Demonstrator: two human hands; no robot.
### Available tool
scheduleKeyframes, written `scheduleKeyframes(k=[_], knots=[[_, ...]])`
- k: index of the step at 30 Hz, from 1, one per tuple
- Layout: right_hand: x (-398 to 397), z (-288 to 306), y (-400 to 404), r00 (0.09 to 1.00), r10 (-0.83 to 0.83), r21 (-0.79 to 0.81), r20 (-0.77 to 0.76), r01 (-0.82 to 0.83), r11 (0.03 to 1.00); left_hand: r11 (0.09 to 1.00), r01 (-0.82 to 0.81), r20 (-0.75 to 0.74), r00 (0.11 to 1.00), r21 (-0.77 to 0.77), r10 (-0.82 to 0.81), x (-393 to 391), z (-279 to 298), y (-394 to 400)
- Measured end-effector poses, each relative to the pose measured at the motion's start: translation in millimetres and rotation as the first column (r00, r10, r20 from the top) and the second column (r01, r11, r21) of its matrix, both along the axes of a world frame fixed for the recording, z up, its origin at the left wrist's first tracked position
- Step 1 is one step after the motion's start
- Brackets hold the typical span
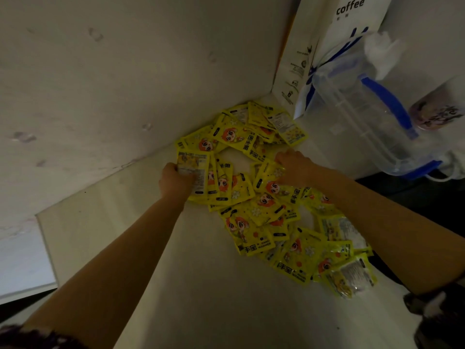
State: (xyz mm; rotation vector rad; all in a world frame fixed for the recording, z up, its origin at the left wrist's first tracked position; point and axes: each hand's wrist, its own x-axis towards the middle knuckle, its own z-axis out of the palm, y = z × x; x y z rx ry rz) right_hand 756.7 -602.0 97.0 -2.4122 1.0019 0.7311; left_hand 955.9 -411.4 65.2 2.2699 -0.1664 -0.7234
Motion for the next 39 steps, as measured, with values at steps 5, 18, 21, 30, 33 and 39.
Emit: scheduleKeyframes(k=[5,18,21,30,33,39], knots=[[-7.7,5.6,4.3,0.988,-0.056,-0.034,0.142,0.062,0.998,0.99,-0.112,-0.107,0.989,-0.089,0.102,0.4,3.7,3.4],[-25.2,41.0,18.2,0.863,-0.401,0.156,0.307,0.369,0.916,0.953,-0.182,-0.487,0.872,-0.242,0.043,1.8,22.1,34.3],[-29.6,50.7,24.3,0.685,-0.637,0.362,0.353,0.528,0.768,0.933,-0.254,-0.558,0.827,-0.253,0.074,-2.7,19.9,39.7],[-12.8,24.4,55.8,0.505,-0.856,0.633,0.107,0.63,0.45,0.912,-0.325,-0.653,0.752,-0.251,0.089,-21.6,8.8,36.9],[-0.6,10.2,61.0,0.458,-0.887,0.665,0.053,0.647,0.373,0.912,-0.324,-0.652,0.753,-0.25,0.088,-24.8,8.1,28.8],[22.1,0.8,64.5,0.412,-0.911,0.678,0.032,0.661,0.323,0.921,-0.313,-0.659,0.747,-0.232,0.088,-28.7,0.6,13.6]])
